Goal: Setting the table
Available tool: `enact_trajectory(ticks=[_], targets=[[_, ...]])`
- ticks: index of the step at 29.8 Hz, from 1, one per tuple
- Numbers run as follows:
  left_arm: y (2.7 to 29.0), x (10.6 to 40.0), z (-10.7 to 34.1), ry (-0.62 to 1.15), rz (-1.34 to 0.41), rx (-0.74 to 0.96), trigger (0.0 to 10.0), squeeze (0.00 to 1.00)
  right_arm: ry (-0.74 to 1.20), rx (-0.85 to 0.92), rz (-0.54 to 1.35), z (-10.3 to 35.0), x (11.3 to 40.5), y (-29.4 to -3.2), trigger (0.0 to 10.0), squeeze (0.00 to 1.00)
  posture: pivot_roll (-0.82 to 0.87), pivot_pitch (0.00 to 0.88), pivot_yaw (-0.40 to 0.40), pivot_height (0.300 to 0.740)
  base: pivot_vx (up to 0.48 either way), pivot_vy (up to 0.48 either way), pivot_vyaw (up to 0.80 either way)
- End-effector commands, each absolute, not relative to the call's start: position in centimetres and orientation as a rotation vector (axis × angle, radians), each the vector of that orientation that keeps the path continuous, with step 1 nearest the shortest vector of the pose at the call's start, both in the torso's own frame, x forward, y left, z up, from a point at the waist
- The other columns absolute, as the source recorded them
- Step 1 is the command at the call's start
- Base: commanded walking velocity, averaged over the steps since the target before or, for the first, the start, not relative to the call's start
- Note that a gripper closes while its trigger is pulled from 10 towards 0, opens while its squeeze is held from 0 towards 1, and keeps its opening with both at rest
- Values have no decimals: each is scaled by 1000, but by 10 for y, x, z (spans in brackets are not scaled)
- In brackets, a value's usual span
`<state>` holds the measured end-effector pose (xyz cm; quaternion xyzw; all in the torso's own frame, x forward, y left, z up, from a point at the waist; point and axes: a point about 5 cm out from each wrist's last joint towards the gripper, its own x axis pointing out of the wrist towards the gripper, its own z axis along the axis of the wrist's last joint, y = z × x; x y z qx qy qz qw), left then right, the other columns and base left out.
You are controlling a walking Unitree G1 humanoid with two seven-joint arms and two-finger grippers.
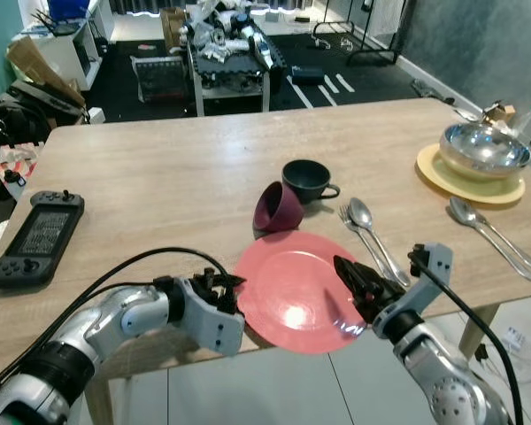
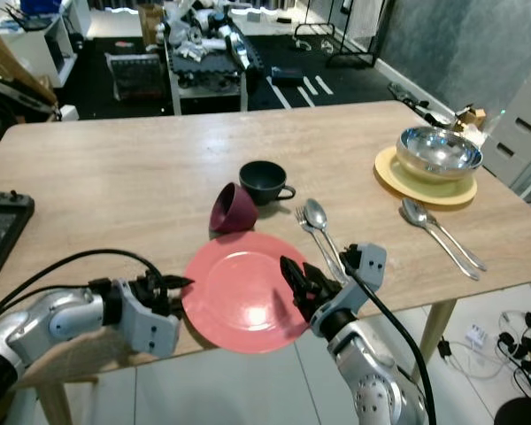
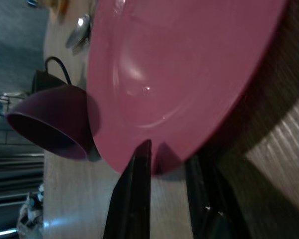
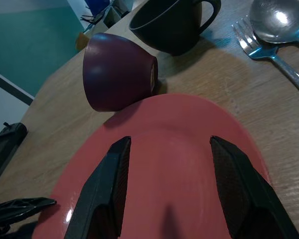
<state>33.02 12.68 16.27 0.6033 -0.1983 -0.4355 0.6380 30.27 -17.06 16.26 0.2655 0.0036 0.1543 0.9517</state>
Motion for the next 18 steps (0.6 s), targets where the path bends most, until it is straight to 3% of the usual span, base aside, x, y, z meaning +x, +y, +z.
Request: enact_trajectory(ticks=[1, 10, 11, 17, 18], targets=[[129, 323, 139, -384, -1059, 1397, 0, 0, 20, 545, 292, 158, 302, -173, 10000, 0, 119, 155, 54, 740, 0, 0, 0], [124, 326, 159, -543, -965, 1397, 0, 0, 17, 548, 276, 159, 304, -176, 10000, 0, 122, 159, 51, 740, 0, 0, 0], [123, 326, 163, -559, -952, 1399, 10000, 0, 13, 549, 272, 160, 304, -177, 10000, 0, 127, 161, 50, 740, 0, 0, 0], [121, 322, 179, -654, -887, 1402, 10000, 0, -88, 721, 208, 175, 307, -192, 10000, 0, 131, 161, 50, 740, 0, 0, 0], [121, 321, 180, -671, -863, 1400, 10000, 0, -99, 757, 206, 177, 307, -195, 10000, 431, 131, 161, 50, 740, 0, 0, 0]])
